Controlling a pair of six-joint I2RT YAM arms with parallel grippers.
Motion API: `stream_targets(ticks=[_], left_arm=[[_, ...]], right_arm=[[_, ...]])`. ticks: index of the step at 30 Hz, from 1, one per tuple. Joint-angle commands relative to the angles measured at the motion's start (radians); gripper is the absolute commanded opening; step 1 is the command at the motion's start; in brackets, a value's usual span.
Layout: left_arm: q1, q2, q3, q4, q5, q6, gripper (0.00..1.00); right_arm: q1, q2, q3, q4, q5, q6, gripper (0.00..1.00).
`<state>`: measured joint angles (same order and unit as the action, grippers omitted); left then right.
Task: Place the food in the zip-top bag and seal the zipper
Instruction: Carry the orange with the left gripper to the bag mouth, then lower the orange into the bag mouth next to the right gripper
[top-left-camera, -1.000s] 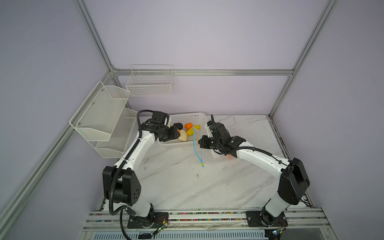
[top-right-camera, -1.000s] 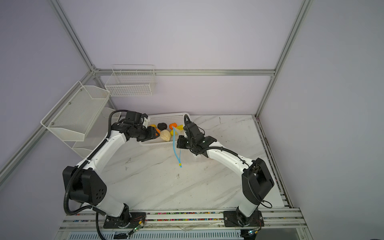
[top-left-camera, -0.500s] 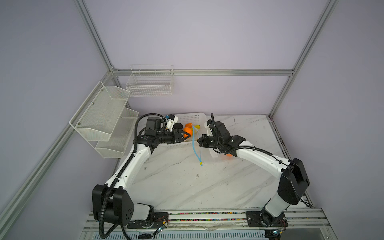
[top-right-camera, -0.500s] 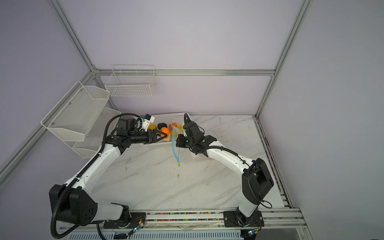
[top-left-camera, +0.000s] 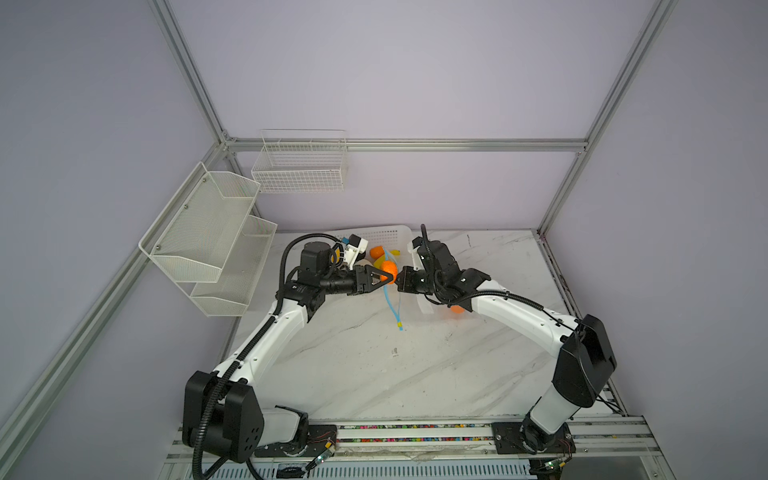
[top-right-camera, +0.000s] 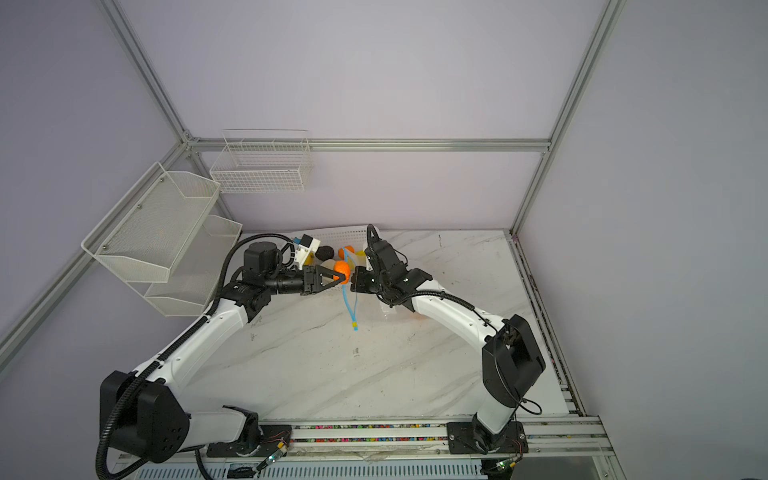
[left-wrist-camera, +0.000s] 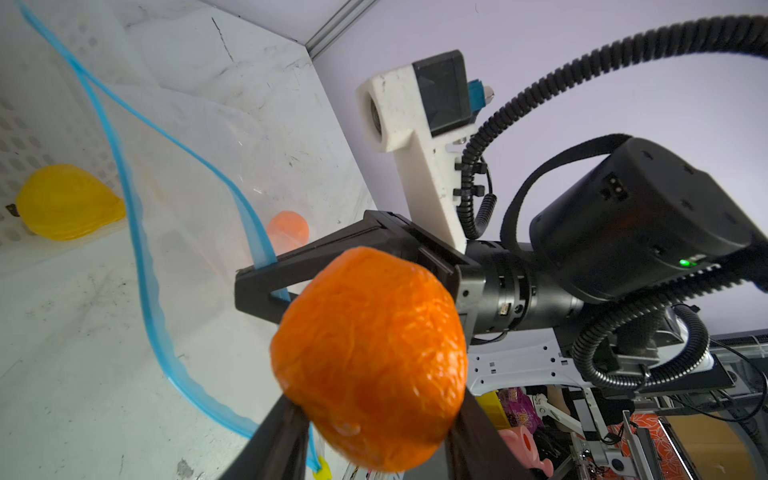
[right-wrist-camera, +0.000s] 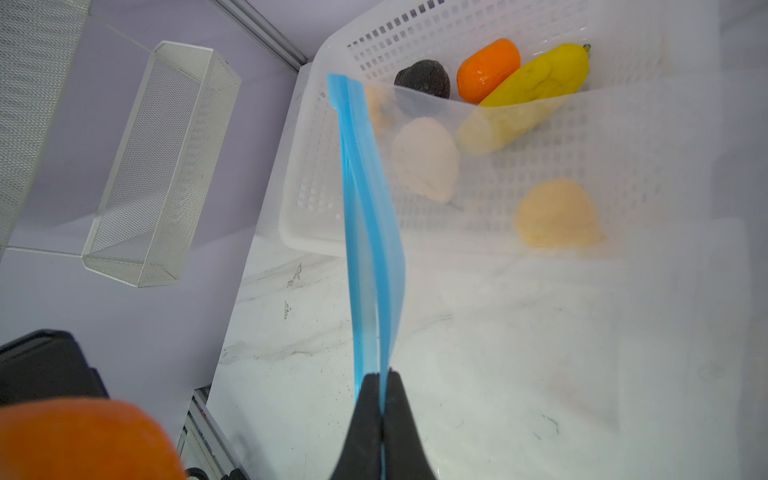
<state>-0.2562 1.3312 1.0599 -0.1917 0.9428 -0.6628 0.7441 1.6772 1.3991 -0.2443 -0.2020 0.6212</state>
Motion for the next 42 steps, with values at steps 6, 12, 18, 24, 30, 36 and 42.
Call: stream_targets(ticks=[6, 12, 18, 24, 30, 36, 42], left_arm=[[-0.018, 0.003, -0.056, 0.077, 0.019, -0.01, 0.45], [-0.025, 0.02, -0.069, 0.079, 0.019, 0.003, 0.44], [-0.025, 0.031, -0.064, 0.073, 0.016, 0.015, 0.43], [-0.025, 0.027, -0.071, 0.065, 0.001, 0.018, 0.42], [-0.025, -0.003, -0.092, 0.065, -0.025, 0.013, 0.41], [-0.025, -0.022, -0.115, 0.068, -0.048, 0.007, 0.4], [-0.025, -0.035, -0.137, 0.085, -0.071, -0.009, 0.39]], right_arm=[[-0.005, 0.006, 0.037, -0.004, 0.006, 0.021, 0.0], [-0.005, 0.003, 0.031, -0.001, 0.003, 0.024, 0.0], [-0.005, 0.0, 0.029, -0.004, 0.007, 0.026, 0.0], [-0.005, -0.017, 0.025, -0.001, 0.019, 0.03, 0.0], [-0.007, -0.023, 0.029, 0.017, 0.015, 0.029, 0.0], [-0.011, -0.029, 0.026, 0.025, 0.008, 0.031, 0.0], [-0.025, -0.049, 0.013, 0.03, -0.001, 0.031, 0.0]])
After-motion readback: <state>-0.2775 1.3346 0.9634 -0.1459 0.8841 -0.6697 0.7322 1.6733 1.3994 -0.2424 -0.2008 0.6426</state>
